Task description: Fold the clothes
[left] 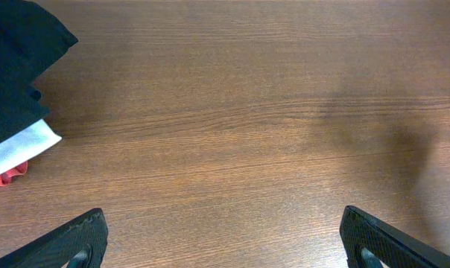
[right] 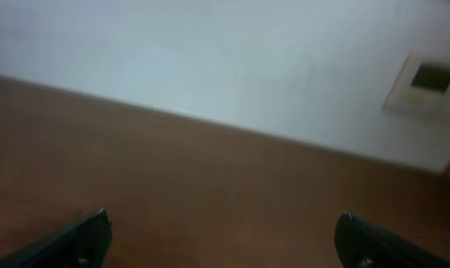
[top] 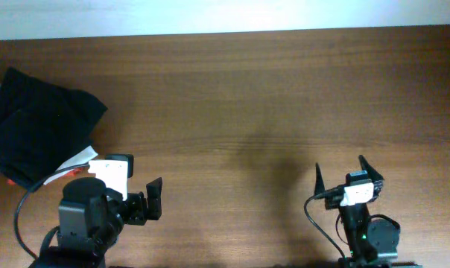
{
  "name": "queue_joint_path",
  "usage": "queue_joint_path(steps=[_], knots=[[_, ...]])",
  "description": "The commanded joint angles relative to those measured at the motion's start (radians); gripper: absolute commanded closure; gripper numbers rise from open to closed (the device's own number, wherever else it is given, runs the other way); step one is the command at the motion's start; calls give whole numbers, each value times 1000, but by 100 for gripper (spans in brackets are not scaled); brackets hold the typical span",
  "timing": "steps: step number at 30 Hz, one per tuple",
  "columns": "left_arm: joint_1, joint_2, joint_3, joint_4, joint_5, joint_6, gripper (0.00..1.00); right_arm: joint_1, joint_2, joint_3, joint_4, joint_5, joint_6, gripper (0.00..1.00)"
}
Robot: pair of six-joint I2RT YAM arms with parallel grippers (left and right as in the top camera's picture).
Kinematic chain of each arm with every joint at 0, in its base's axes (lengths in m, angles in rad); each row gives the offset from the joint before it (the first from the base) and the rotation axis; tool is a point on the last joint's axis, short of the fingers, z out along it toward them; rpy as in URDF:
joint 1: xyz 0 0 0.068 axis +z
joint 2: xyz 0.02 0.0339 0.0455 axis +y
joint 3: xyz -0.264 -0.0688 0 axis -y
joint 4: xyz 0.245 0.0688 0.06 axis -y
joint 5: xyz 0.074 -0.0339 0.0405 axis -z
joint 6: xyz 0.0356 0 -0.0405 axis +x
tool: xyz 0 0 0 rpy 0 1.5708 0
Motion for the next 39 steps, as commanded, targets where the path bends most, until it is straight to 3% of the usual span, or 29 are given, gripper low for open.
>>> queue_joint_path(steps=[1, 22, 25, 27, 32, 39], knots=[[-1, -5, -5, 2, -7, 5, 1, 10, -8, -11, -21, 31, -2, 1], [0, -5, -5, 2, -7, 5, 1, 9, -8, -11, -17, 24, 8, 1], [89, -21, -23, -9, -24, 20, 1, 10, -8, -11, -17, 24, 8, 1], [161, -80, -122, 98, 1, 20, 1, 10, -8, -11, -17, 24, 8, 1], [171, -394, -553, 496, 74, 19, 1, 9, -8, -11, -17, 24, 8, 1], [172, -636, -898, 1035, 41, 20, 1, 9, -8, -11, -17, 24, 8, 1]])
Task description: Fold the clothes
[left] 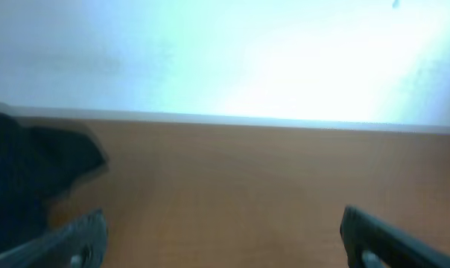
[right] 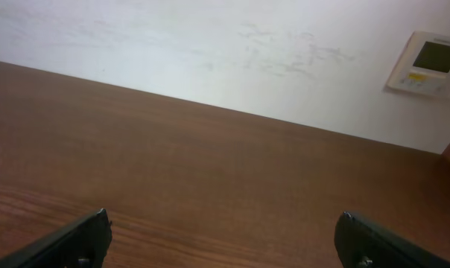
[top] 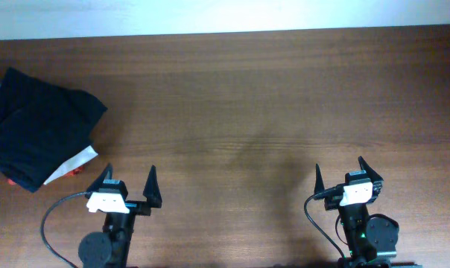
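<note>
A folded pile of dark navy clothes lies at the table's far left, with a white piece and a bit of red peeking out underneath. In the blurred left wrist view the pile shows at the left edge. My left gripper stands open near the front edge, right of the pile, nothing between its fingers. My right gripper is open too at the front right, over bare wood.
The brown wooden table stretches between the arms. A white wall runs behind its far edge, with a small wall panel at the right.
My left arm has drawn back to the front edge and tilted up; its camera now looks along the table at the wall. The right arm has stayed put.
</note>
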{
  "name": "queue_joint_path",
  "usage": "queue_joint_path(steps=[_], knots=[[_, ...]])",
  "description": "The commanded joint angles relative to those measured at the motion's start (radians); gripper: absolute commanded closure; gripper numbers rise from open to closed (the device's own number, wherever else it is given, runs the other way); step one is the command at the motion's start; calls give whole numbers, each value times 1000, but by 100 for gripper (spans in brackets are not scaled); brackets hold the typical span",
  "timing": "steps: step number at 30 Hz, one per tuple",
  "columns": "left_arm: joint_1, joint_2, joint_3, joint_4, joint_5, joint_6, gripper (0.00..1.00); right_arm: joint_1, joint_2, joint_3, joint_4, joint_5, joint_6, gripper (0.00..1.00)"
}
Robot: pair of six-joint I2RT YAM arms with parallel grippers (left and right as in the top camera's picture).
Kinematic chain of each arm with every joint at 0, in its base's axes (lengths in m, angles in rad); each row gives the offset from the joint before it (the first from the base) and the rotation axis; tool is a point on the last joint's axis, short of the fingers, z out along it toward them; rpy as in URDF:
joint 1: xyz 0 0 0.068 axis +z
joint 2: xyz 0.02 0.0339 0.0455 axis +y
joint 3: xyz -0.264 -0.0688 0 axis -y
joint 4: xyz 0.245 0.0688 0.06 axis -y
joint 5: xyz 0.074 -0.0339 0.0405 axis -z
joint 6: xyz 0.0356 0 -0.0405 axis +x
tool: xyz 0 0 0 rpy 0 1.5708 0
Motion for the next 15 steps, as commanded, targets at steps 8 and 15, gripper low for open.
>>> queue_joint_path(steps=[8, 15], knots=[[6, -59, -72, -53, -117, 16, 1, 8, -8, -5, -5, 9, 7, 1], [6, -59, -72, -53, -117, 16, 1, 8, -8, -5, -5, 9, 7, 1]])
